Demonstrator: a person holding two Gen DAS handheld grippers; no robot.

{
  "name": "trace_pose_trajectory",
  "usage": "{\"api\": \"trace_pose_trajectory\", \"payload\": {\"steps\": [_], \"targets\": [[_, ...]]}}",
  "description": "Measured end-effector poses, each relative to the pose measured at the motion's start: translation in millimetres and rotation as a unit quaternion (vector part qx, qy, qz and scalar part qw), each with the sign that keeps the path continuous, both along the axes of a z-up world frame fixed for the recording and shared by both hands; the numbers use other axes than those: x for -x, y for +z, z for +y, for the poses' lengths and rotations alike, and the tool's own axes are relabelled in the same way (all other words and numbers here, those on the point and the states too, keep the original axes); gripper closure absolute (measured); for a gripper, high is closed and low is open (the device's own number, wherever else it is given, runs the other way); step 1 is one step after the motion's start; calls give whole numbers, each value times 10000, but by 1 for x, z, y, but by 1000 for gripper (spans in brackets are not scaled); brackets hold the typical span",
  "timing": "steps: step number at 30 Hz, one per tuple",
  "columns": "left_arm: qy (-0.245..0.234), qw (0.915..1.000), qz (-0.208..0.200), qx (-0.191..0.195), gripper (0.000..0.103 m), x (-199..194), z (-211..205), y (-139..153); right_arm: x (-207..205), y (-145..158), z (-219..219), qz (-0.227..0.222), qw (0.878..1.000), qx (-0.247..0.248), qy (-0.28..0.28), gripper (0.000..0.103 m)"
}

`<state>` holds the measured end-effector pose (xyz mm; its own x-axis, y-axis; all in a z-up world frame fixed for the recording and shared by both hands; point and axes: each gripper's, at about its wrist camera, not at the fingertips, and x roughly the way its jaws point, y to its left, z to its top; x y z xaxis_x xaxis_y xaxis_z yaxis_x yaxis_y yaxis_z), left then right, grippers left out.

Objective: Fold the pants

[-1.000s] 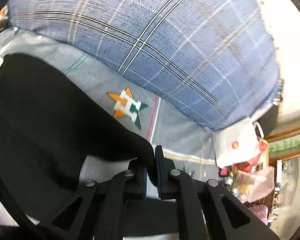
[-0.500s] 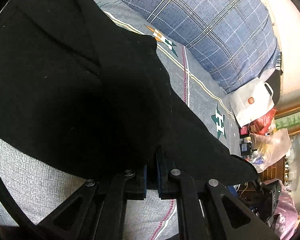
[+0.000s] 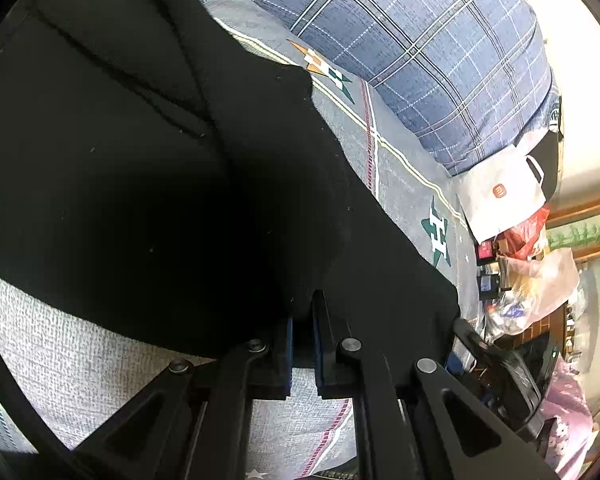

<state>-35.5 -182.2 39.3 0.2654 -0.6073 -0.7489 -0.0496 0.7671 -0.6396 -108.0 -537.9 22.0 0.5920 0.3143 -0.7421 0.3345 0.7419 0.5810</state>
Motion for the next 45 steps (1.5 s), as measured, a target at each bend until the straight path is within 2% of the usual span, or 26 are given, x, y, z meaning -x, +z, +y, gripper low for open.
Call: {"api": "trace_pose_trajectory", "payload": {"steps": [1,2,3,4,5,8,9,10,13,15,20,22,24,25,26,27,28,29,31,32,33,34,36,39,41,45], "targets": [[31,10000,-3,-16,96,-2,-4,-1,-3,2,3,29,9998,180,19,42],[38,10000,-27,-59,96,-4,-5,0,-7,7,10,69,9983,570,75,52],[11,9999,-92,-142,96,-1,-10,0,-10,9,17,148,9958,885,160,76],[4,9996,-173,-214,97,1,-12,3,-12,9,21,176,9946,998,241,91],[-2,9991,-336,-265,98,5,-14,11,-10,16,22,7,9946,1007,250,94],[-137,9922,-1160,-446,98,23,-27,49,1,54,15,-767,9898,1190,186,94],[-210,9895,-1347,-483,98,26,-34,59,3,66,10,-980,9866,1296,149,94],[-267,9899,-1324,-427,98,25,-38,60,4,72,9,-1027,9851,1373,114,94],[-509,9935,-877,-517,98,12,-55,38,-11,65,-5,-695,9887,1324,-36,94],[-582,9942,-690,-586,98,10,-61,20,-20,39,-14,-152,9958,901,-105,94],[-562,9948,-711,-465,98,12,-61,10,-20,33,-17,-25,9955,944,-96,94],[-668,9950,-514,-539,98,9,-68,0,-29,22,-11,358,9937,1060,-67,92],[-705,9948,-557,-472,97,8,-69,1,-31,20,-12,382,9945,968,-153,90],[-745,9946,-551,-476,95,9,-69,3,-32,21,-12,367,9948,940,-161,90],[-769,9943,-552,-499,85,12,-67,6,-32,25,-14,321,9955,872,-203,89],[-792,9939,-561,-522,66,16,-61,10,-29,30,-16,190,9960,800,-338,89],[-818,9937,-557,-519,54,20,-57,14,-22,33,-18,20,9952,861,-457,89],[-833,9938,-571,-456,38,24,-49,21,-18,42,-18,-99,9931,1015,-572,87],[-738,9938,-796,-259,36,34,-26,37,-3,65,-10,-431,9826,1588,-865,75],[-670,9935,-872,-301,36,37,-16,43,2,73,-5,-595,9786,1742,-916,51],[-585,9932,-940,-372,36,40,-4,49,9,82,2,-736,9726,1965,-999,17],[-474,9930,-1000,-403,36,42,10,55,13,89,6,-802,9675,2134,-1092,10],[-247,9934,-1063,-345,36,42,38,63,28,104,20,-1038,9600,2319,-1177,8],[135,9949,-944,-322,36,30,70,71,43,112,43,-1517,9719,1591,-837,8],[304,9953,-883,-262,36,19,87,77,38,111,71,-1382,9800,1390,-343,10],[287,9939,-917,-545,36,0,103,95,29,125,124,-1083,9772,1803,283,12]]}}
